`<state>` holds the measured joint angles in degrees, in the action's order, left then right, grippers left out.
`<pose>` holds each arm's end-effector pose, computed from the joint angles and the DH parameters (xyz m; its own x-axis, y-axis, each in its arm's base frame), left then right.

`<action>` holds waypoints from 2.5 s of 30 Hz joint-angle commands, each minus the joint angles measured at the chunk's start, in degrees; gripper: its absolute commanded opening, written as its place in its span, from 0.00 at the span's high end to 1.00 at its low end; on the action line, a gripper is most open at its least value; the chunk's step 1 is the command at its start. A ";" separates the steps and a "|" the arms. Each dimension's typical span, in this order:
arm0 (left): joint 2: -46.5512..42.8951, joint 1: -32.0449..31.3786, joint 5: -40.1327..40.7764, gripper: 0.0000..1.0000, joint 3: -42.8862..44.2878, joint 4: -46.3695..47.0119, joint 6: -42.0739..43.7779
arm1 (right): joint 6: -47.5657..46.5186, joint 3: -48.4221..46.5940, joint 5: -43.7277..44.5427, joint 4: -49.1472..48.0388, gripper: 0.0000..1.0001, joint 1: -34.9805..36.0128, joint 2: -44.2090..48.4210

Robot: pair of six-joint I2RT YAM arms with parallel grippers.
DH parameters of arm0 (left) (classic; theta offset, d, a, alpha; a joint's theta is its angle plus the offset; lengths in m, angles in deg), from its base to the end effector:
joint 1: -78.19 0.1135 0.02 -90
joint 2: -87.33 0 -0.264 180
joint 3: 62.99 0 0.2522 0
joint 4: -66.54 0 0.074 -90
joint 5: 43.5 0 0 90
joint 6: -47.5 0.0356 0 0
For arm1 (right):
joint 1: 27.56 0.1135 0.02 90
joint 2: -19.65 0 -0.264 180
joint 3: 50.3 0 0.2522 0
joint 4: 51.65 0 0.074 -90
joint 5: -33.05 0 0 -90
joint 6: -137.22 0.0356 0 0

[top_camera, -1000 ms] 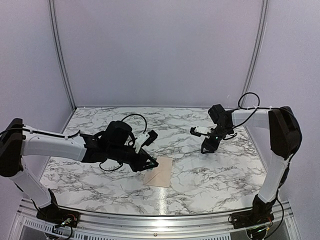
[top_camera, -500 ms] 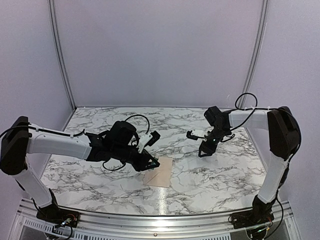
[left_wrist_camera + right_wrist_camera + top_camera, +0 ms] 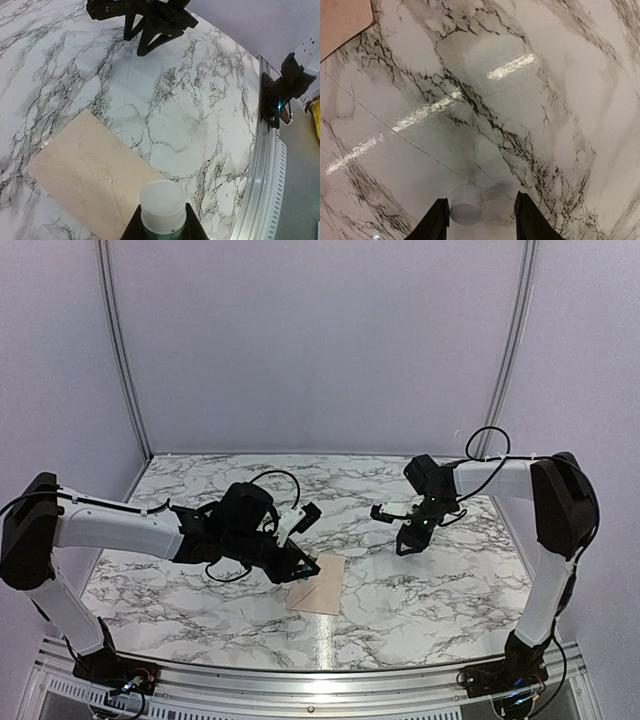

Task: Place the letter into the envelope and seal it

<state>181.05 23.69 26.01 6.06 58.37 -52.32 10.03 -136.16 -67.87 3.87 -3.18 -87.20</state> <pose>0.1969 -0.2975 0.2135 -0.4695 0.3831 -0.7955 0.8660 0.3754 -0.3303 0.3228 0.1537 0.1699 -0.4363 -0.8493 -0.2972 -0.8903 0.4553 0.0057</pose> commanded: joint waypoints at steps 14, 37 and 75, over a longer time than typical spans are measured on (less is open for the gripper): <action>1.68 -0.34 -0.41 1.00 1.13 -1.28 0.25 | 1.86 -3.14 0.19 2.96 0.75 0.64 -2.31; 6.52 -1.72 -3.63 1.00 7.35 -5.49 8.83 | -0.24 -12.96 -40.30 14.63 0.93 1.92 6.36; 8.45 -3.51 -3.59 1.00 15.66 -8.31 12.08 | 2.97 -11.84 -50.41 13.43 0.92 9.85 3.75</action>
<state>188.24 20.48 22.99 19.61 50.93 -40.94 12.74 -147.85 -118.27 17.60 5.87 -83.26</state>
